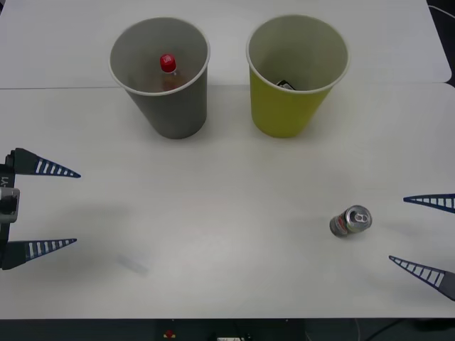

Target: Put the can into the green bin and the plastic bottle into the gray bin

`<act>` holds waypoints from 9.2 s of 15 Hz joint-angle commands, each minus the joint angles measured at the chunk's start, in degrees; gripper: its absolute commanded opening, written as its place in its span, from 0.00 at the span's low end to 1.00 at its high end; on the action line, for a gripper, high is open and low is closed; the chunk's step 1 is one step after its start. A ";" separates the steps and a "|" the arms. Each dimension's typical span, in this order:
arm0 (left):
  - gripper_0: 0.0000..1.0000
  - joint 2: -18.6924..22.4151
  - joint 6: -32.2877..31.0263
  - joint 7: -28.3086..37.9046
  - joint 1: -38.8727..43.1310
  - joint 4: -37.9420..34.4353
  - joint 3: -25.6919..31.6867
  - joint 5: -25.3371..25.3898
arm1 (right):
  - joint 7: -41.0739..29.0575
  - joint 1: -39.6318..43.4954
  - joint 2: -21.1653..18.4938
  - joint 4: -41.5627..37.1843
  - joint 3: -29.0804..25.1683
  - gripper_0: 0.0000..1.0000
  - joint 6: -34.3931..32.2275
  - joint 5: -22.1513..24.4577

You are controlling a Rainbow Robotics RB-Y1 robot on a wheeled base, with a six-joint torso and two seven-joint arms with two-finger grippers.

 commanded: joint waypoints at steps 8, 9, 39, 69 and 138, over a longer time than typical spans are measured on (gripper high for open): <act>1.00 0.00 0.00 0.00 0.00 0.00 0.00 0.00 | 7.75 -16.26 5.95 23.69 13.02 1.00 -12.45 -4.63; 1.00 0.00 0.00 0.00 0.00 0.00 0.00 0.00 | 7.84 -17.85 7.09 25.89 14.25 1.00 -13.06 -5.06; 1.00 0.00 0.00 0.00 0.00 0.00 0.00 0.00 | 10.48 -30.41 22.30 41.62 22.07 0.00 -11.39 -6.47; 1.00 0.00 0.00 0.00 0.00 0.00 0.00 0.00 | -72.14 -11.69 17.82 -18.58 -15.46 0.00 -6.56 41.43; 1.00 0.00 0.00 0.00 0.00 0.00 0.00 0.00 | -71.70 -42.72 -0.46 -9.27 -13.44 1.00 -22.03 33.70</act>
